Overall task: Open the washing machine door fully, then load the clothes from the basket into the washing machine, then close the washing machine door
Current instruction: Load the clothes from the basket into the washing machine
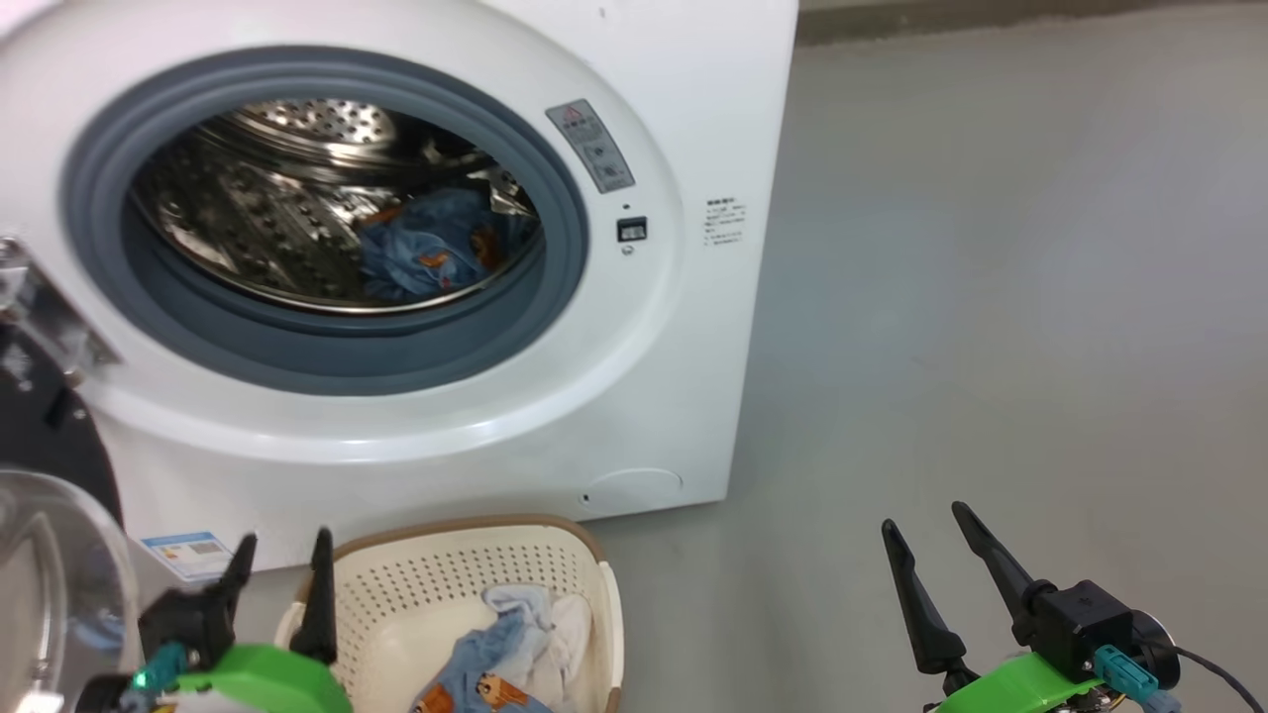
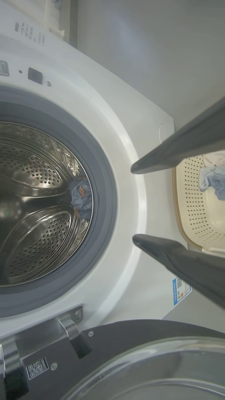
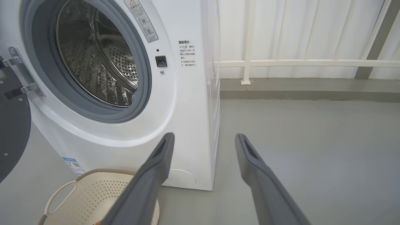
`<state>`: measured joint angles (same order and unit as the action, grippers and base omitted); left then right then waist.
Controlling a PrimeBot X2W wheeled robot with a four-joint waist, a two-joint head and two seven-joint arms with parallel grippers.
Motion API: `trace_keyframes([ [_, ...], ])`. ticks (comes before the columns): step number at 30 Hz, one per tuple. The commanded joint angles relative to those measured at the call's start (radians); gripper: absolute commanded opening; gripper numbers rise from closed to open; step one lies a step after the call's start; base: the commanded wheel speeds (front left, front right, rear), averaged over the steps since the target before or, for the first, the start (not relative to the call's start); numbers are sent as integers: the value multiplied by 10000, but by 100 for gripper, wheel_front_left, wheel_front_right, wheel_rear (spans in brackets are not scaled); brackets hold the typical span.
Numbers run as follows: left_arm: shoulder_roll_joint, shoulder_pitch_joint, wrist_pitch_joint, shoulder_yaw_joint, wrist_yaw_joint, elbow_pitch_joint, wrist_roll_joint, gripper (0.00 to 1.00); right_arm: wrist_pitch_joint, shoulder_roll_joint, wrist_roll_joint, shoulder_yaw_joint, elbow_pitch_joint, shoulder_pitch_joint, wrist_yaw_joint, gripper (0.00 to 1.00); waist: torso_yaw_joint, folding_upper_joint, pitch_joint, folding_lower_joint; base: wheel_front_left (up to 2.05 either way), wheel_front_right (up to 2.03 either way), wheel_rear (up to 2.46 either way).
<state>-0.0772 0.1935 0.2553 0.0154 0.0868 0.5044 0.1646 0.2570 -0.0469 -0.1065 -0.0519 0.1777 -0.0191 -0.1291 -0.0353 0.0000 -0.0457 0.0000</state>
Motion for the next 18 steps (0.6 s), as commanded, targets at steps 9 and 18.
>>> trace_keyframes([
  [9,10,-1457,64,615,-354,-1712,430,100,48,-33,29,-295,-231,65,-16,100,125,0,610,0,0,0,0],
  [18,118,-2724,64,838,-468,-3364,547,100,48,-33,0,-78,-281,262,-16,100,-27,0,763,0,0,0,0],
])
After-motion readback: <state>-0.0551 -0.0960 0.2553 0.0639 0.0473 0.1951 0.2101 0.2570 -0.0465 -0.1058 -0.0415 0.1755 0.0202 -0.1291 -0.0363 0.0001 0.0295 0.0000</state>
